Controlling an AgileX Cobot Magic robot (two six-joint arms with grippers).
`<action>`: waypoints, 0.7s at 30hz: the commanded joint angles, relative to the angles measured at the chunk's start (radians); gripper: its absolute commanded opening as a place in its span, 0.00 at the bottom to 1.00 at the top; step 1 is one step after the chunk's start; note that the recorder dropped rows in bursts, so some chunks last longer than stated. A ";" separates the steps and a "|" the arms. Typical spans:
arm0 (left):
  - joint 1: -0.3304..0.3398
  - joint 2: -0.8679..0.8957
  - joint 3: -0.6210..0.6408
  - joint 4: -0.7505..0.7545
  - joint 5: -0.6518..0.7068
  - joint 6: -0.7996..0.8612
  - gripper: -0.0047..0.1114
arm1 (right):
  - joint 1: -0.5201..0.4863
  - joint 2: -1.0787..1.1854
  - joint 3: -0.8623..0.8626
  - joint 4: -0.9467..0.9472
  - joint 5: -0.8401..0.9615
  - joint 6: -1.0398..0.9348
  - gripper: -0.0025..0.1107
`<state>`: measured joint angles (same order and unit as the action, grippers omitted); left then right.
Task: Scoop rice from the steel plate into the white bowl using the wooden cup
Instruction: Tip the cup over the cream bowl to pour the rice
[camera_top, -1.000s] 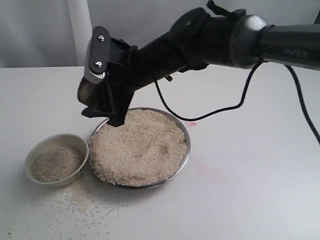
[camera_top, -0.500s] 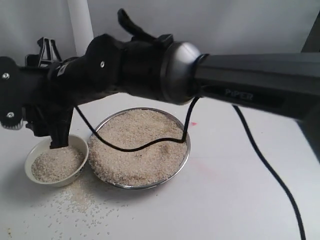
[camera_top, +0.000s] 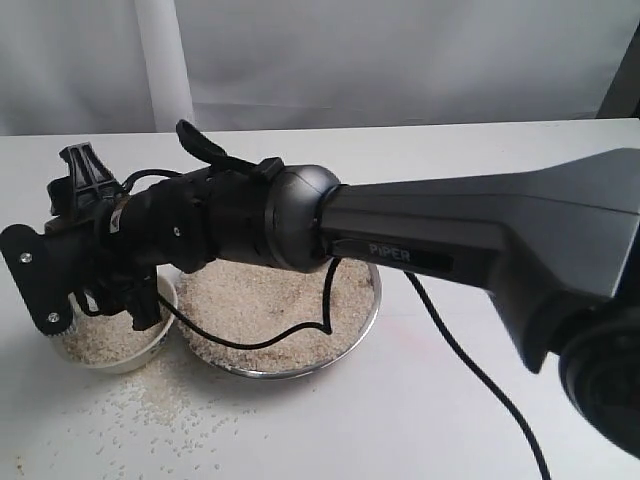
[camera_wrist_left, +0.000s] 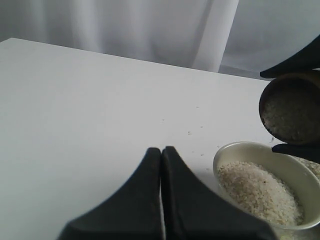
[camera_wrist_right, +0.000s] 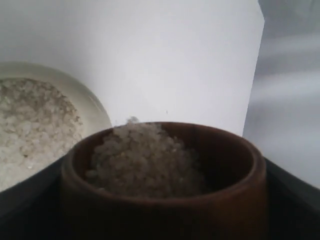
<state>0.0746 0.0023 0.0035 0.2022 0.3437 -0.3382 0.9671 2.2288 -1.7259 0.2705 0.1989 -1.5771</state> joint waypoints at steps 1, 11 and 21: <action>-0.005 -0.002 -0.004 -0.006 -0.006 -0.001 0.04 | -0.002 0.005 -0.008 -0.115 -0.039 0.009 0.02; -0.005 -0.002 -0.004 -0.006 -0.006 -0.001 0.04 | -0.004 0.019 -0.008 -0.284 -0.039 0.016 0.02; -0.005 -0.002 -0.004 -0.006 -0.006 -0.001 0.04 | -0.012 0.043 -0.008 -0.377 -0.067 0.016 0.02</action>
<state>0.0746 0.0023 0.0035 0.2022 0.3437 -0.3382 0.9651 2.2737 -1.7259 -0.0771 0.1694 -1.5657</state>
